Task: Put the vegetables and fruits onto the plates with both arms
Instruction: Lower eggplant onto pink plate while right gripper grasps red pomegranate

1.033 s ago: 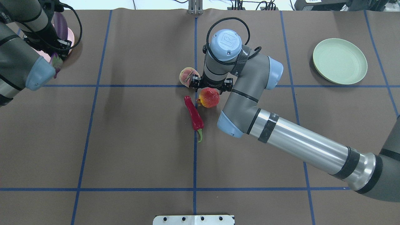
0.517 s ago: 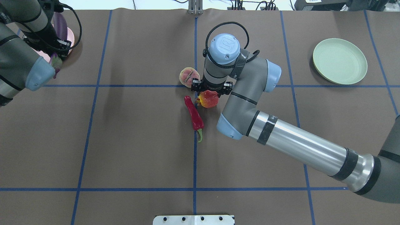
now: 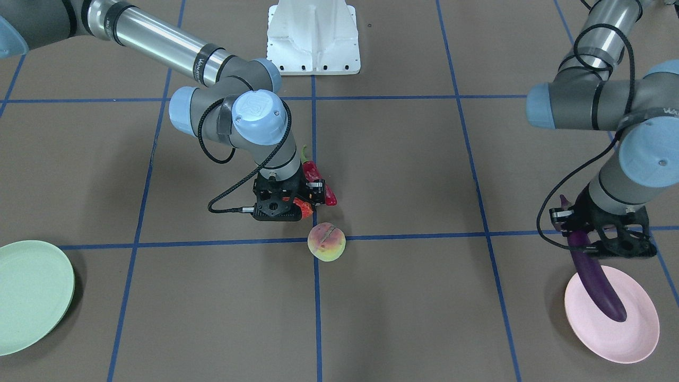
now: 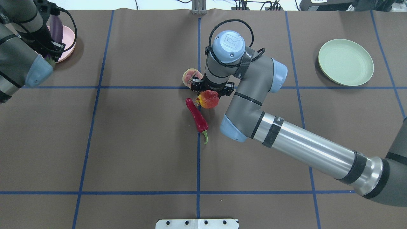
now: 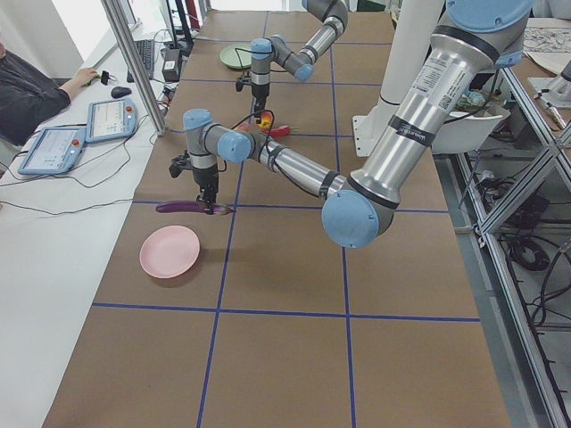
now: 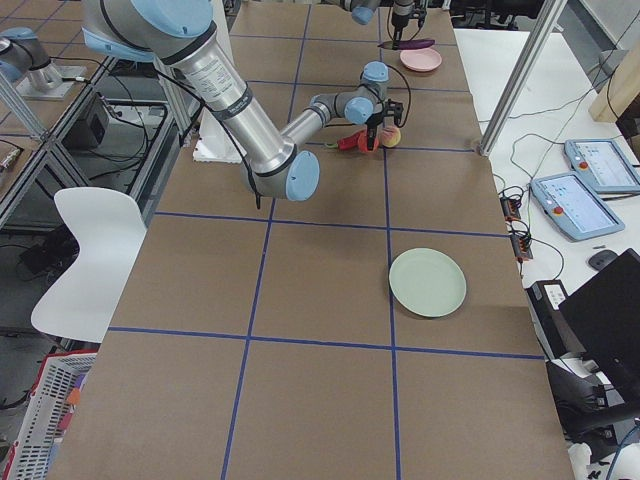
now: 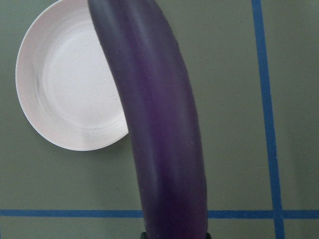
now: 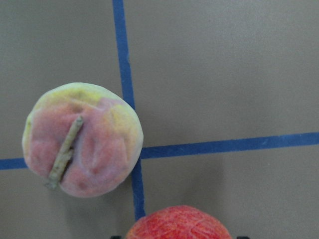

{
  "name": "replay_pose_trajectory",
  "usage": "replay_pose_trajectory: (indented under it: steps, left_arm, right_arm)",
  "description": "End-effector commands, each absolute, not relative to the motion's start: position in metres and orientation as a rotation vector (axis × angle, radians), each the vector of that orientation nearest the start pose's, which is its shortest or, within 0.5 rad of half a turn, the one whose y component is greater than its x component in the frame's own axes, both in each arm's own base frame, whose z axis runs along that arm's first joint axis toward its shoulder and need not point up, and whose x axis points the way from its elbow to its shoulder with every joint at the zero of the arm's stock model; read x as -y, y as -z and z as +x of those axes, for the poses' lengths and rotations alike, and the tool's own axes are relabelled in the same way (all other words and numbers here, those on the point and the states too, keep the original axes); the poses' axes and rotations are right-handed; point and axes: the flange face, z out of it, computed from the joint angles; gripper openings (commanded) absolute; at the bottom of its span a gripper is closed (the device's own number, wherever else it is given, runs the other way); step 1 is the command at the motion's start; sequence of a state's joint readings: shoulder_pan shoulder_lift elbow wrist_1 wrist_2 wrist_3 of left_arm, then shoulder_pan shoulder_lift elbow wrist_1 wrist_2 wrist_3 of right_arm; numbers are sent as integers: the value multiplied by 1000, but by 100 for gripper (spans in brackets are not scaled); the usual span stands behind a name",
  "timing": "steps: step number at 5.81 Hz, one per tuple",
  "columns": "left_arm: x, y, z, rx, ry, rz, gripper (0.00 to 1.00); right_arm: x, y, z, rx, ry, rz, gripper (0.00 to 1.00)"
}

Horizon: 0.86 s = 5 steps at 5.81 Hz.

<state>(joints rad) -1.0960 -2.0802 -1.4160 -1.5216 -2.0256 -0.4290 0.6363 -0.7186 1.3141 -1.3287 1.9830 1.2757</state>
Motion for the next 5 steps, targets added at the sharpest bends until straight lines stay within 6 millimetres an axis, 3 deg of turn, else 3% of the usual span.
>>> replay_pose_trajectory:
  steps: [1, 3, 5]
  left_arm:
    - [685, -509, 234, -492, -133, 102, 0]
    - [711, -529, 243, -437, -131, 130, 0]
    - [725, -535, 247, -399, -126, 128, 0]
  right_arm:
    - [547, -179, -535, 979, -163, 17, 0]
    - [567, -168, -502, 1009, -193, 39, 0]
    - [582, -169, -484, 1006, -222, 53, 0]
